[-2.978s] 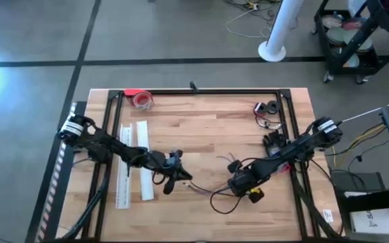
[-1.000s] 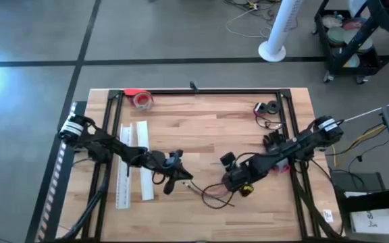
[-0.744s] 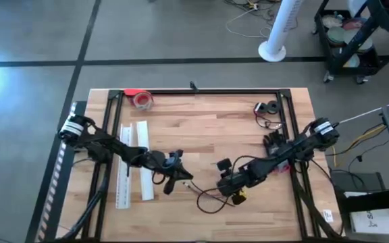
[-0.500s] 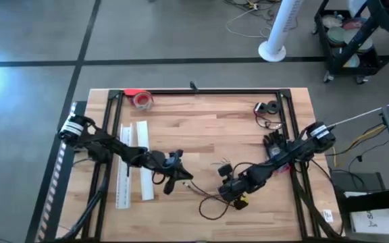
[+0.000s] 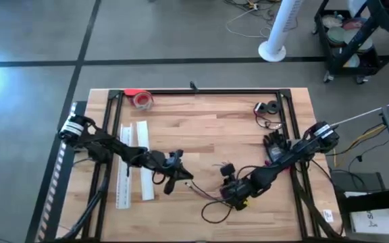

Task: Ziptie cables
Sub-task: Wrap the black zip tie around the cables

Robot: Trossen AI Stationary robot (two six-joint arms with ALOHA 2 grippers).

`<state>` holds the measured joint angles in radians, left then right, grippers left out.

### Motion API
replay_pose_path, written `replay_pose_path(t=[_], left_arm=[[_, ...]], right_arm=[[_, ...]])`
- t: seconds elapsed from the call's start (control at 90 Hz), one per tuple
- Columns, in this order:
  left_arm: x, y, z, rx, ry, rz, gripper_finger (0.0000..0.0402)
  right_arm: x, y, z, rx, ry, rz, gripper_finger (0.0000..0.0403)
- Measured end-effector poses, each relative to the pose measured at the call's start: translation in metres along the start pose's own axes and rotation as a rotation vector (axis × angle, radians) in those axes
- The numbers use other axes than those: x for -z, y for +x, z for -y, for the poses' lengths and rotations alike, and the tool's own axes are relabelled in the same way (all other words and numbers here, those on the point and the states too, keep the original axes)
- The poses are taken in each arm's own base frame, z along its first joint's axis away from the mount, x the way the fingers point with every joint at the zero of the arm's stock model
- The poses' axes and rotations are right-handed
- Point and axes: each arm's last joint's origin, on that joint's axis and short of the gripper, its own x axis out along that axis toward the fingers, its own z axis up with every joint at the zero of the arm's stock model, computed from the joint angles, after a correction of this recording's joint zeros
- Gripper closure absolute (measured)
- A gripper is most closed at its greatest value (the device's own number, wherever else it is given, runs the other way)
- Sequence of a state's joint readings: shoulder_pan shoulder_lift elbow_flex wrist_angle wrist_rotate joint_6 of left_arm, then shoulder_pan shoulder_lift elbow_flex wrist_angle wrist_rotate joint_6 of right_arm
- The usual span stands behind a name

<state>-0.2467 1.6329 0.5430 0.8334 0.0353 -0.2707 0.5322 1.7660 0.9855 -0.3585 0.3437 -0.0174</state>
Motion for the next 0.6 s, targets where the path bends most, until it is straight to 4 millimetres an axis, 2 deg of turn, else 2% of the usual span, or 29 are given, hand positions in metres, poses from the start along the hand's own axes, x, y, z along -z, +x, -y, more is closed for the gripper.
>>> replay_pose_path(t=[0.089,0.178,0.6], left_arm=[[0.0,0.0,0.0,-0.003,0.0,0.004,0.0402],[-0.001,0.0,0.0,-0.018,0.0,0.01,0.0402],[-0.006,0.003,0.001,-0.017,0.001,0.031,0.0402]], right_arm=[[0.006,0.01,-0.004,-0.048,-0.031,-0.038,0.0357],[0.005,0.011,-0.01,-0.098,-0.056,-0.034,0.0361],[0.003,-0.005,-0.014,-0.143,-0.041,-0.018,0.0329]])
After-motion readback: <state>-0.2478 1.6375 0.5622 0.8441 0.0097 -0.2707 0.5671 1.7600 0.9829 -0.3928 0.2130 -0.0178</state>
